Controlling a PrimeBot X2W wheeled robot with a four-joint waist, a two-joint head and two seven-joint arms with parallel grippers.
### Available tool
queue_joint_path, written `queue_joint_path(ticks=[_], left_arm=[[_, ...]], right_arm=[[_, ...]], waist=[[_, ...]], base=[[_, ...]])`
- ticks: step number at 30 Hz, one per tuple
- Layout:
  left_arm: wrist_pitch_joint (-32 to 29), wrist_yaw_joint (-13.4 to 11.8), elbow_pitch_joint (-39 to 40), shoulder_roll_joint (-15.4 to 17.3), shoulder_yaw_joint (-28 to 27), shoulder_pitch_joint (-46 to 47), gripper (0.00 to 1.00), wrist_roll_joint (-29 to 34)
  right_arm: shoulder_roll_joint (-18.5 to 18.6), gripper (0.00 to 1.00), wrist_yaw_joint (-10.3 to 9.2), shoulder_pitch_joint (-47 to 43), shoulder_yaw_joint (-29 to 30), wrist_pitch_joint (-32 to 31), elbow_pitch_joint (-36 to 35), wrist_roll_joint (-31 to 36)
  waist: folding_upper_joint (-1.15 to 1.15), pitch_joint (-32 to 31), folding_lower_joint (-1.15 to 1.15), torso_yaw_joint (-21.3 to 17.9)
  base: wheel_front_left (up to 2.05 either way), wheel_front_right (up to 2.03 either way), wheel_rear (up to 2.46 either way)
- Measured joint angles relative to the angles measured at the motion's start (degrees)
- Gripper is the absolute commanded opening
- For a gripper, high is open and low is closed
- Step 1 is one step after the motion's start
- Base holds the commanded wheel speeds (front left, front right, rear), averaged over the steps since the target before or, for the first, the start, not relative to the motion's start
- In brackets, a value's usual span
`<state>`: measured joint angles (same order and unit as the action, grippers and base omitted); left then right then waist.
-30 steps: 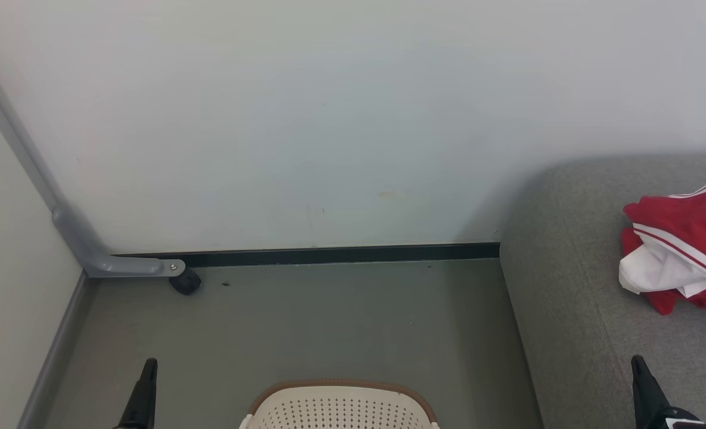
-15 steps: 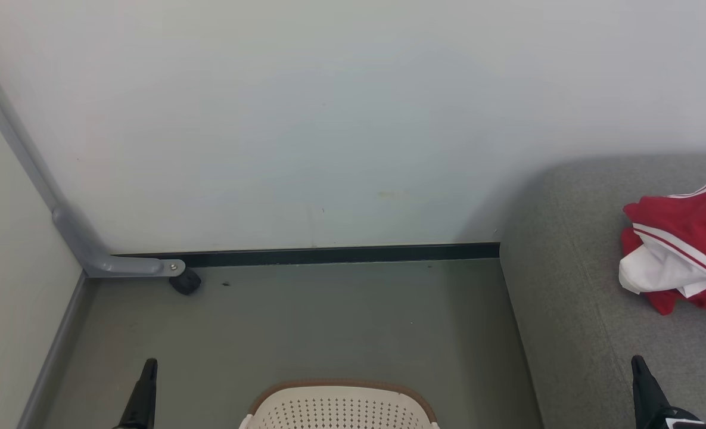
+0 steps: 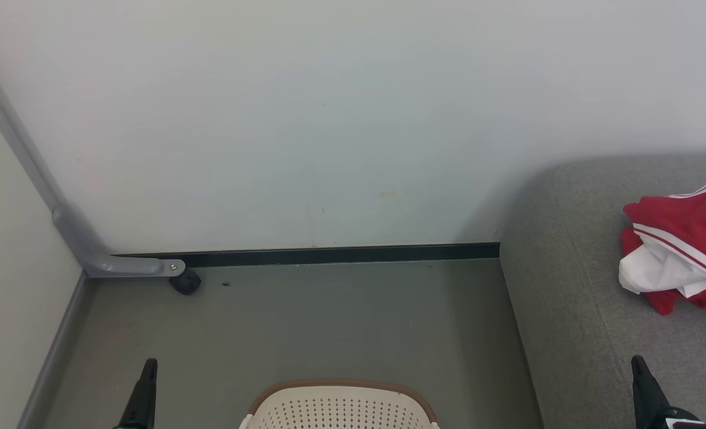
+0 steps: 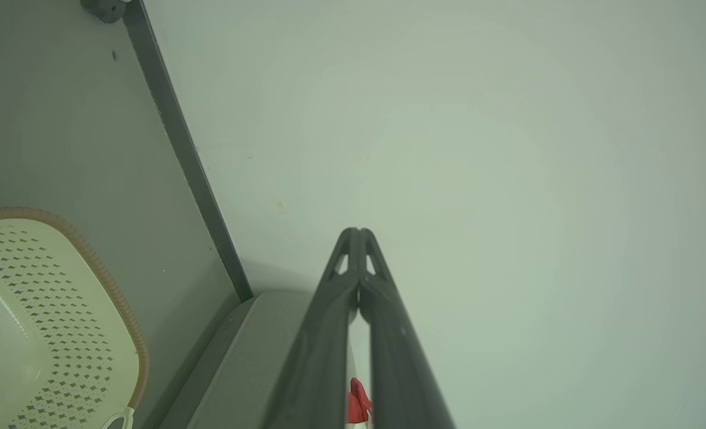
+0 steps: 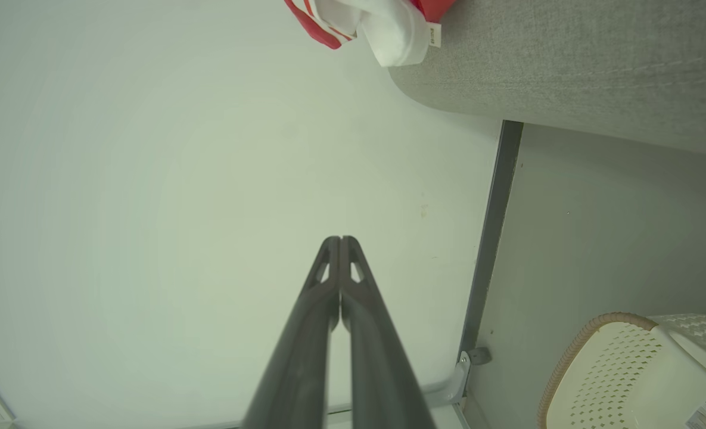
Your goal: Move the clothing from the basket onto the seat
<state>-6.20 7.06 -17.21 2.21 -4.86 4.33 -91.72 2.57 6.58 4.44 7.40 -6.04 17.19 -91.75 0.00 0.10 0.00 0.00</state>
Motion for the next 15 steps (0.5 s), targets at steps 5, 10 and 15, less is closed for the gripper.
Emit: queue_joint_path(ticks=[5,10,15], left_arm=[[0.00,0.00,0.00,0.00,0.00,0.00,0.00,0.00],[0.00,0.00,0.00,0.00,0.00,0.00,0.00,0.00],[0.00,0.00,0.00,0.00,0.00,0.00,0.00,0.00]], right_arm=[[0.00,0.00,0.00,0.00,0.00,0.00,0.00,0.00],[0.00,0.00,0.00,0.00,0.01,0.00,0.00,0.00],[0.00,0.00,0.00,0.00,0.01,0.00,0.00,0.00]], waist=[[0.00,0.00,0.00,0.00],[0.00,0.00,0.00,0.00],[0.00,0.00,0.00,0.00]], base=[[0.00,0.00,0.00],[0.00,0.00,0.00],[0.00,0.00,0.00]])
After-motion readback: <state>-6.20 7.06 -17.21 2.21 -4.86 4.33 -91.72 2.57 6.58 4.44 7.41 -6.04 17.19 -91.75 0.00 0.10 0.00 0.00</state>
